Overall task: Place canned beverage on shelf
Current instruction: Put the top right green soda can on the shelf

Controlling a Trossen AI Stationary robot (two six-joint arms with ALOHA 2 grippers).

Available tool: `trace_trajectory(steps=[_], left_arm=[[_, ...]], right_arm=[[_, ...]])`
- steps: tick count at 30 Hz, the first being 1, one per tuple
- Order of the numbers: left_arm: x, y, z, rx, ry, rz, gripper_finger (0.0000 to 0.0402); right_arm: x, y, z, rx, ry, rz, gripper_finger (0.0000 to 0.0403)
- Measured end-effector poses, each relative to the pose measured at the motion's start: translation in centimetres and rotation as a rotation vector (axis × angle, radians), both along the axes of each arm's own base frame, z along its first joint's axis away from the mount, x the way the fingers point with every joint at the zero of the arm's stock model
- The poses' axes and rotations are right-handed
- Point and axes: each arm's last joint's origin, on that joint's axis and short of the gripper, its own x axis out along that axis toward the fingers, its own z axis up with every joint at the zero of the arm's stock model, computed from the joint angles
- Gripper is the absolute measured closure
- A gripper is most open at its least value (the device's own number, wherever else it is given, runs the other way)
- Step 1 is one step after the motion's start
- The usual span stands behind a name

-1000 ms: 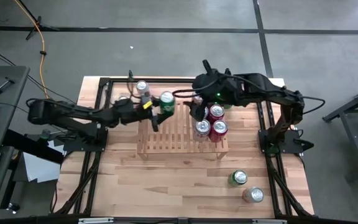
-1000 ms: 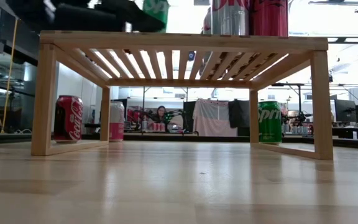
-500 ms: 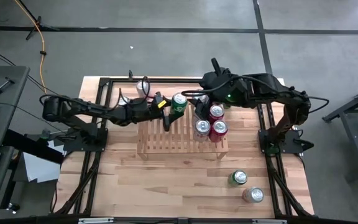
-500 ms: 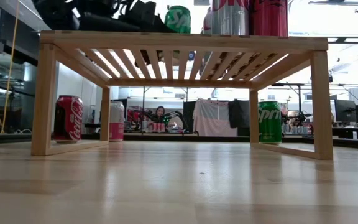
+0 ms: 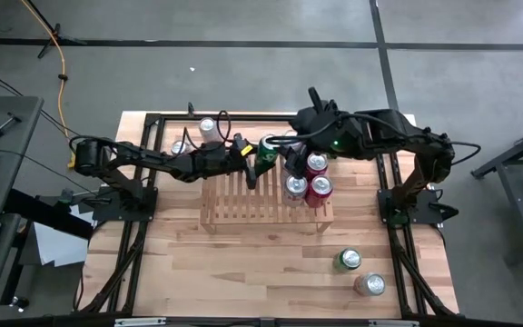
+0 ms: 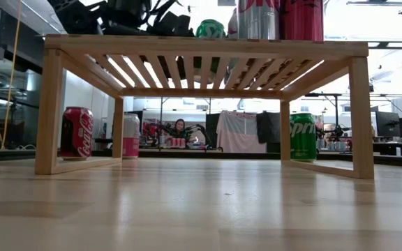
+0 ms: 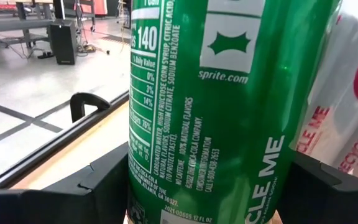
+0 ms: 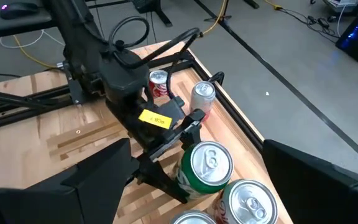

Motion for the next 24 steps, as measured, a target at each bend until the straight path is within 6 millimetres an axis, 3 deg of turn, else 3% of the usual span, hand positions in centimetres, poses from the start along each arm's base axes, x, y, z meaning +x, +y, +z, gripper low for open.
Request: trace_trajectory(steps=[5, 13, 24], left_arm=[[-0.01, 0.0, 0.01, -0.04, -0.013, 0.005, 0.0115], [-0.02, 0.0, 0.17, -0.055, -0.03, 0.008, 0.0028], [-0.25, -0.04, 0.58, -0.055, -0.036, 0.007, 0.0025]], right_arm=[[0.0, 0.25, -0.01, -0.002, 0.001, 0.009, 0.0054], [0.01, 0.25, -0.02, -0.002, 0.002, 0.009, 0.0054], [0.01, 0.25, -0.02, -0.002, 0.002, 0.009, 0.0054]])
